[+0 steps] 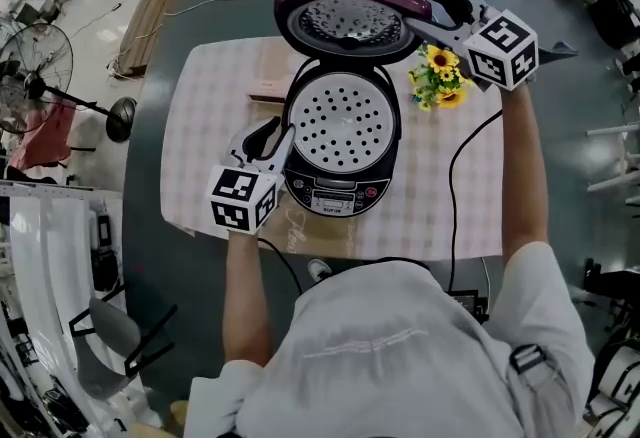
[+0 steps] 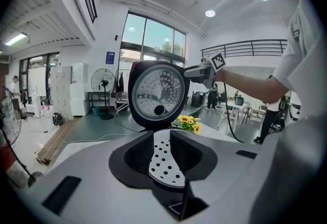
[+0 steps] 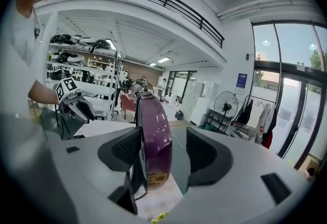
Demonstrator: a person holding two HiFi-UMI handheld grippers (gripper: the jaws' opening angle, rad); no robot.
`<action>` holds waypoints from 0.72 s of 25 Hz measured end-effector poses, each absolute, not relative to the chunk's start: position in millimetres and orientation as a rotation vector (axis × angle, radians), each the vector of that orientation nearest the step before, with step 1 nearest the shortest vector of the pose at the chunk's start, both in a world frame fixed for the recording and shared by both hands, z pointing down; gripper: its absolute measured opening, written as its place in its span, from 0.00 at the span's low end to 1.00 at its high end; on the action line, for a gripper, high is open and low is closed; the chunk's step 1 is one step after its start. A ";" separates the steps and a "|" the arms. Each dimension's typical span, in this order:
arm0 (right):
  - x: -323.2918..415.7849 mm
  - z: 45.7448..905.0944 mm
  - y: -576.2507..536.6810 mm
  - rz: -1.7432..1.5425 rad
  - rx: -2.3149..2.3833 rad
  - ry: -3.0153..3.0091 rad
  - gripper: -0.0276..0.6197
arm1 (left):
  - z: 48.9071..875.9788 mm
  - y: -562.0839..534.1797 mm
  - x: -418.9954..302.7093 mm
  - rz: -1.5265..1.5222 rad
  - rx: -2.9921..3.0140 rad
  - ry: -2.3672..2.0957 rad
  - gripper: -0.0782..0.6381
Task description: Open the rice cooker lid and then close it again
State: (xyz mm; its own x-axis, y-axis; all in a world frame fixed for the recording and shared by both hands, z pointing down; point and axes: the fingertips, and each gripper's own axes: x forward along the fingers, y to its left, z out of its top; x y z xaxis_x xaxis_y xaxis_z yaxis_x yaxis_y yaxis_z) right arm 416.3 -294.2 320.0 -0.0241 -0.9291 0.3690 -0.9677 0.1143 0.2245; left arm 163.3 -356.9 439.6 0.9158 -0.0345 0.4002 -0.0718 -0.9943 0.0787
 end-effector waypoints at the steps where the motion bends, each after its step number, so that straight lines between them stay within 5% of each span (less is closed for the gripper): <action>1: 416.0 319.8 -297.0 0.125 1.824 -2.002 0.49 | 441.3 -357.9 163.5 0.625 2.980 -0.087 0.27; 18: 404.3 326.3 -309.4 0.127 1.747 -2.071 0.37 | 445.2 -355.8 163.3 0.651 2.969 -0.084 0.27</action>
State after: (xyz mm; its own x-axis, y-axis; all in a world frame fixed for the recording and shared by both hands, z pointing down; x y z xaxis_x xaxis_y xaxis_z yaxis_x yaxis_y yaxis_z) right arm 404.3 -309.4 326.3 -0.1169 -0.9195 0.3754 -0.9585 0.2034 0.1996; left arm 163.3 -355.8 445.2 0.9071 -0.0322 0.4196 -0.0752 -0.9934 0.0863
